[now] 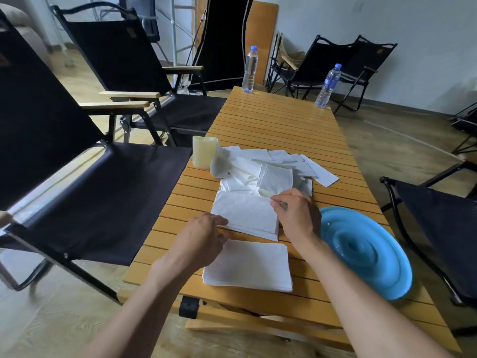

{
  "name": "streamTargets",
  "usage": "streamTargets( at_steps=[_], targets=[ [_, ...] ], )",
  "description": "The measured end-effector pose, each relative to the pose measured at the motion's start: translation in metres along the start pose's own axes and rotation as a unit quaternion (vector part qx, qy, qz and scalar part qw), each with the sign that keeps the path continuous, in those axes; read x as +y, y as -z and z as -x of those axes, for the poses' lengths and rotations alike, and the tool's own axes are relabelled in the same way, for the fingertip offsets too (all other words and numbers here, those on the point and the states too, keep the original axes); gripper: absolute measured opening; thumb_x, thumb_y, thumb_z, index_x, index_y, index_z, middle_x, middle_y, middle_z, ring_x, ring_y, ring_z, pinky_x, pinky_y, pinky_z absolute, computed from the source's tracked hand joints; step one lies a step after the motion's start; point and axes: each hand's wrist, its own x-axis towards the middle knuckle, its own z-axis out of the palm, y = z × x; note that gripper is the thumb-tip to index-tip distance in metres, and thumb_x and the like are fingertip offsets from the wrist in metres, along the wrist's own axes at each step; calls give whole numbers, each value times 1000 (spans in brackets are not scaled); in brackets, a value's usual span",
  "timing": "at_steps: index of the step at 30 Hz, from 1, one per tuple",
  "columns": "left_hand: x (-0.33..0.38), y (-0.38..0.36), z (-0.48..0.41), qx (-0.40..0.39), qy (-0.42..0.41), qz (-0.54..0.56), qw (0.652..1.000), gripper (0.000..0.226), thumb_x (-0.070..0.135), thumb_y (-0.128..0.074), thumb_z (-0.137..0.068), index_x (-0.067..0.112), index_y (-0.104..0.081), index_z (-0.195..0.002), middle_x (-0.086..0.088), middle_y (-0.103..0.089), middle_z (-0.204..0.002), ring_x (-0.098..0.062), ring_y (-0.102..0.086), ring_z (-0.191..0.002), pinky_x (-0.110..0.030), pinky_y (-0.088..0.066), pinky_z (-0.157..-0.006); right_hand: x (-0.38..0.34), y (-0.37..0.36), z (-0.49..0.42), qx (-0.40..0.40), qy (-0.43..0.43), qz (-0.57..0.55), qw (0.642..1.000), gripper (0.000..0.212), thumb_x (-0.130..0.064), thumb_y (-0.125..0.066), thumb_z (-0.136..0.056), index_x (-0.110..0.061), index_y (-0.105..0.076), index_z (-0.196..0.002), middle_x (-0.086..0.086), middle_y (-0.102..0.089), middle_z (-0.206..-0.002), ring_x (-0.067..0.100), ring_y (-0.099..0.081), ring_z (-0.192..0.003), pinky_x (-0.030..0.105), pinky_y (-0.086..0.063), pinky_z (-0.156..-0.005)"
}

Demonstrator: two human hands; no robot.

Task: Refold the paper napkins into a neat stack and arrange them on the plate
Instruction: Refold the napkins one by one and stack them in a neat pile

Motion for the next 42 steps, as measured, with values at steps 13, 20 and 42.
streamTargets(
  at_steps=[13,20,42],
  targets=[
    [8,49,3,74,-18,371,925,43,40,-86,-67,27,-75,-107,17,-76,-104,7,-67,-95,-14,-54,-83,-27,79,14,-127,-1,-371,920,9,-14,-76,-84,-22,-73,-86,-6,-77,-78,3,-69,-72,14,-51,-63],
    [-5,47,5,-29,67,353,933,8,19,-84,-79,18,-79,-84,0,-78,-82,-12,-72,-79,-27,-61,-69,-12,93,24,-350,-198,-317,859,12,-8,-79,-84,-5,-70,-90,5,-74,-73,14,-69,-61,22,-54,-51],
    [-8,13,-3,-16,163,147,975,27,32,-89,-70,18,-68,-78,0,-71,-77,-16,-66,-70,-23,-49,-53,3,60,33,-360,-177,-39,915,27,-27,-90,-71,-16,-68,-81,-2,-71,-61,4,-63,-49,17,-44,-45]
  ],
)
